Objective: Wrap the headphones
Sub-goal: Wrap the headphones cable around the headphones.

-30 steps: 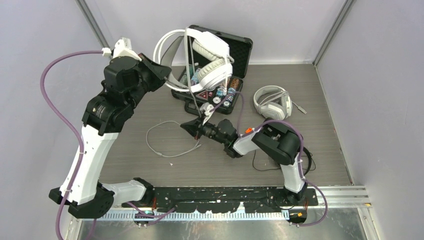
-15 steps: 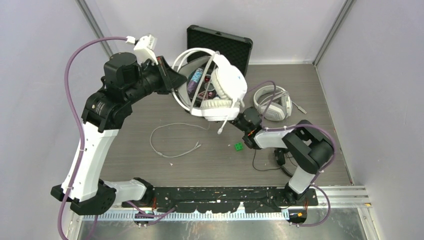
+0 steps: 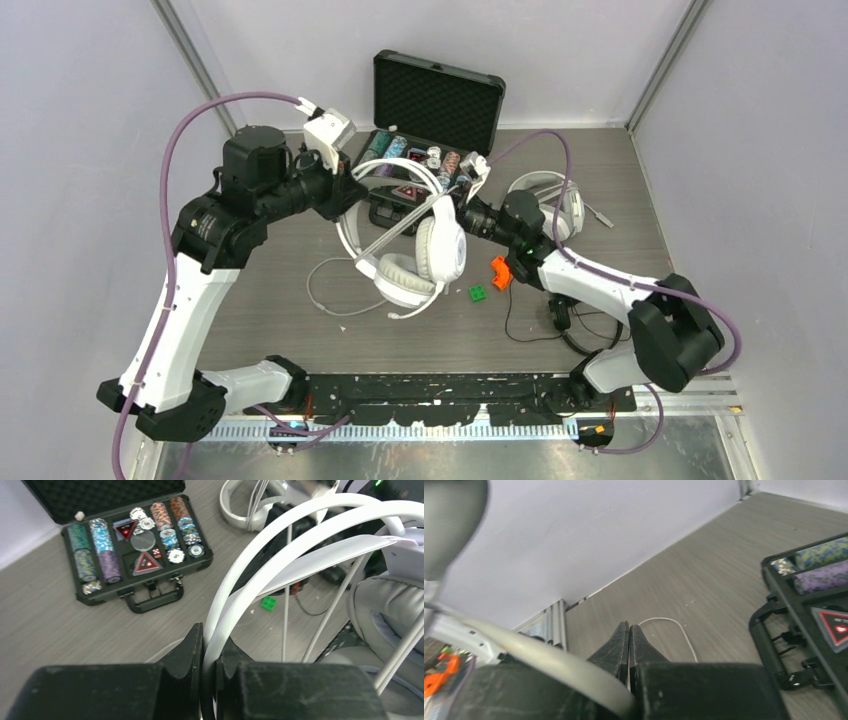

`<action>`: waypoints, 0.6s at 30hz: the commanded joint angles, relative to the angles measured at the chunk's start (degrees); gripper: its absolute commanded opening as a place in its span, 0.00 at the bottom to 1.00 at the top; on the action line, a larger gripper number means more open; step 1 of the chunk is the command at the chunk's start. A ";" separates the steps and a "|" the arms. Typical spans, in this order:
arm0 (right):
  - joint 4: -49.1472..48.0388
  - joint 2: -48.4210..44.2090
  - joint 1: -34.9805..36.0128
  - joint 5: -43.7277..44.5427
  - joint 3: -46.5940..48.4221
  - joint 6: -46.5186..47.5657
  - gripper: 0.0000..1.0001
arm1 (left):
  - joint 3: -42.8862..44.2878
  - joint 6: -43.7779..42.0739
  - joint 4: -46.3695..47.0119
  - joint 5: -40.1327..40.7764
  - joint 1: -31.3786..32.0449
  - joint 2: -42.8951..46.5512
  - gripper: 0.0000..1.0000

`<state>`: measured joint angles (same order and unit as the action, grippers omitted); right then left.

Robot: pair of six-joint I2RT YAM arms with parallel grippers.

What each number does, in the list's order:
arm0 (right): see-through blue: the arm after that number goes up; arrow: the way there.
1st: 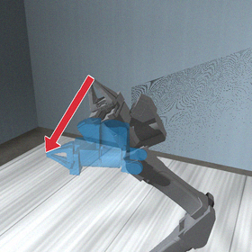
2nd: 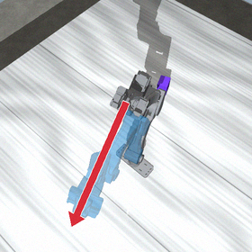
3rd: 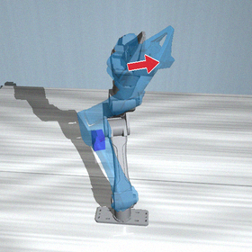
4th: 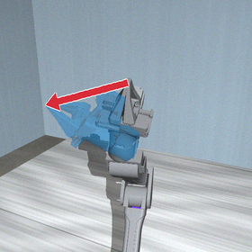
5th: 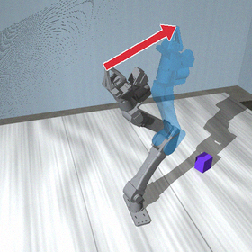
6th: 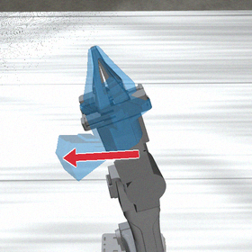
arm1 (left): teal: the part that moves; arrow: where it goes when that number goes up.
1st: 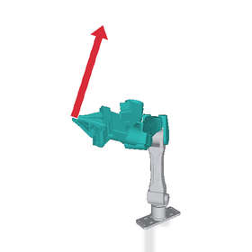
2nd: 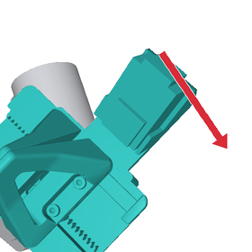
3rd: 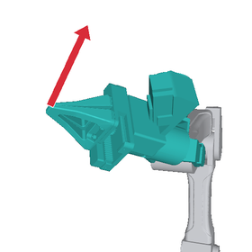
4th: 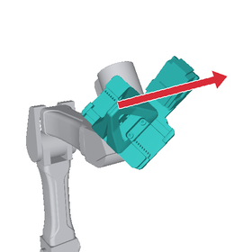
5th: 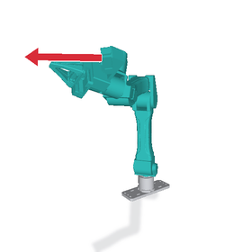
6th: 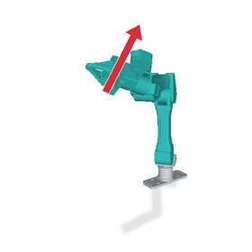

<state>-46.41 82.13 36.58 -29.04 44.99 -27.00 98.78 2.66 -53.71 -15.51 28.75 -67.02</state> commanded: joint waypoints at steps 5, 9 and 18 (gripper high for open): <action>29.21 -6.23 -3.11 -5.33 10.74 -0.89 0.01 | -0.39 -25.59 -8.49 -2.00 -0.10 2.07 0.00; 36.76 -9.06 -4.07 -5.93 11.66 1.13 0.00 | -0.39 -31.68 -10.56 2.83 -0.10 1.04 0.00; 48.78 -12.76 -4.45 -9.92 12.95 4.41 0.00 | 6.84 -39.26 -13.70 3.18 0.03 -3.81 0.00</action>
<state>-1.54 71.81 33.06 -37.06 55.42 -23.75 100.03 -32.77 -64.55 -12.53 28.97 -69.80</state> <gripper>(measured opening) 0.039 0.097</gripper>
